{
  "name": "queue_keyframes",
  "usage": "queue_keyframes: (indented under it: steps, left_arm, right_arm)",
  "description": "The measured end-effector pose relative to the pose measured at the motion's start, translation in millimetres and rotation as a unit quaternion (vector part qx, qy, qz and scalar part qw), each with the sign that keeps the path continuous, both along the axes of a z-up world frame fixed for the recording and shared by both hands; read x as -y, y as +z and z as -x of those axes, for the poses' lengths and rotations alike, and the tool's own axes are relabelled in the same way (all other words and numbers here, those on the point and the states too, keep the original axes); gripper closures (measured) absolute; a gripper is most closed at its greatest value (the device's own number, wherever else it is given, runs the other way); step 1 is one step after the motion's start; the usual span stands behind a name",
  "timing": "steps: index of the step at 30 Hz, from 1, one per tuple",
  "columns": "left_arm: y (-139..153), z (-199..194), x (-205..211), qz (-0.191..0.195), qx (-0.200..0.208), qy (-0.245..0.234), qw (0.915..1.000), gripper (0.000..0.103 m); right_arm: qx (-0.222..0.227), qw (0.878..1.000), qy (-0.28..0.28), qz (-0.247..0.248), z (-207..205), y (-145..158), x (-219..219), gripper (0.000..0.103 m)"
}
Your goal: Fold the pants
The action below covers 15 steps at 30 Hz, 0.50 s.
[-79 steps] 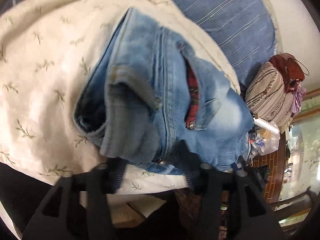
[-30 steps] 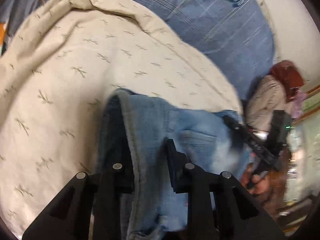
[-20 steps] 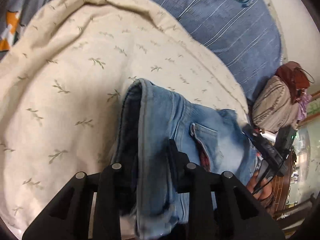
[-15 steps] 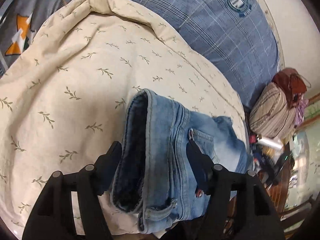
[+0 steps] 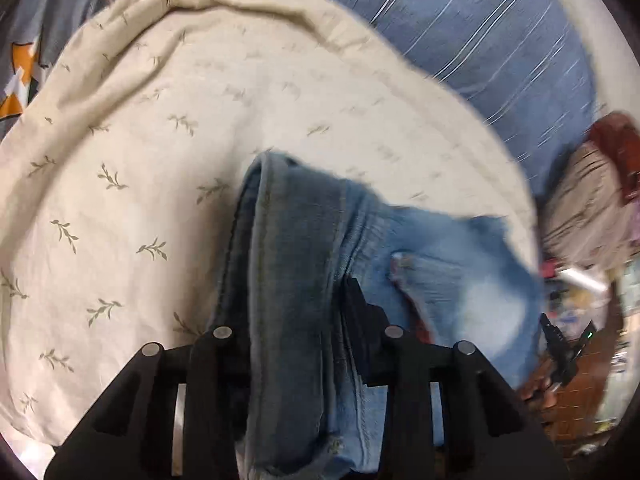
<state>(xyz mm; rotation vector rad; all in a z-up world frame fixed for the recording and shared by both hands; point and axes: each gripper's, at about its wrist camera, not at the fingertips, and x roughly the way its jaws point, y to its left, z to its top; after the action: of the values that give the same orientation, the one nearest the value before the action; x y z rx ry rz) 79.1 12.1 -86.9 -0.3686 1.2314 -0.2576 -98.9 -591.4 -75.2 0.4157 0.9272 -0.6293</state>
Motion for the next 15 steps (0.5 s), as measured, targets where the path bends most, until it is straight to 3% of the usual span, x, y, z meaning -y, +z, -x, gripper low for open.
queue_keyframes:
  steps: [2, 5, 8, 9, 10, 11, 12, 14, 15]
  left_arm:
    - [-5.6, -0.9, -2.6, 0.002, -0.005, 0.006, 1.0000, 0.070]
    - [9.6, 7.4, -17.0, 0.014, -0.003, 0.013, 0.9998, 0.070]
    - [25.9, 26.6, -37.3, 0.047, 0.007, 0.015, 0.9988, 0.070]
    - [32.2, 36.9, -43.5, 0.056, 0.016, 0.014, 0.9982, 0.068]
    - [37.4, 49.2, -49.0, 0.068, 0.022, 0.010, 0.9974, 0.060]
    - [39.9, 64.0, -55.2, 0.088, 0.025, 0.006, 0.9958, 0.047]
    - [40.5, 75.0, -58.7, 0.104, 0.026, 0.003, 0.9942, 0.042]
    - [36.4, 95.7, -61.1, 0.139, 0.023, -0.002, 0.9900, 0.034]
    - [30.5, 103.2, -59.4, 0.159, 0.013, -0.008, 0.9872, 0.034]
  right_arm:
    - [0.039, 0.999, -0.009, -0.006, 8.5, 8.5, -3.2, 0.099]
    - [0.115, 0.993, -0.015, -0.037, 38.3, 37.9, -14.5, 0.094]
    - [0.158, 0.985, 0.011, -0.062, 64.7, 59.8, -42.2, 0.070]
    - [0.175, 0.980, 0.030, -0.086, 73.5, 64.3, -60.4, 0.056]
    - [0.182, 0.977, 0.042, -0.102, 77.0, 63.8, -68.1, 0.046]
    - [0.190, 0.969, 0.066, -0.144, 78.8, 59.8, -90.6, 0.044]
    - [0.189, 0.962, 0.085, -0.176, 75.2, 55.6, -104.1, 0.042]
    - [0.176, 0.936, 0.141, -0.271, 59.9, 38.7, -143.6, 0.042]
    - [0.166, 0.912, 0.177, -0.330, 48.5, 25.4, -170.2, 0.042]
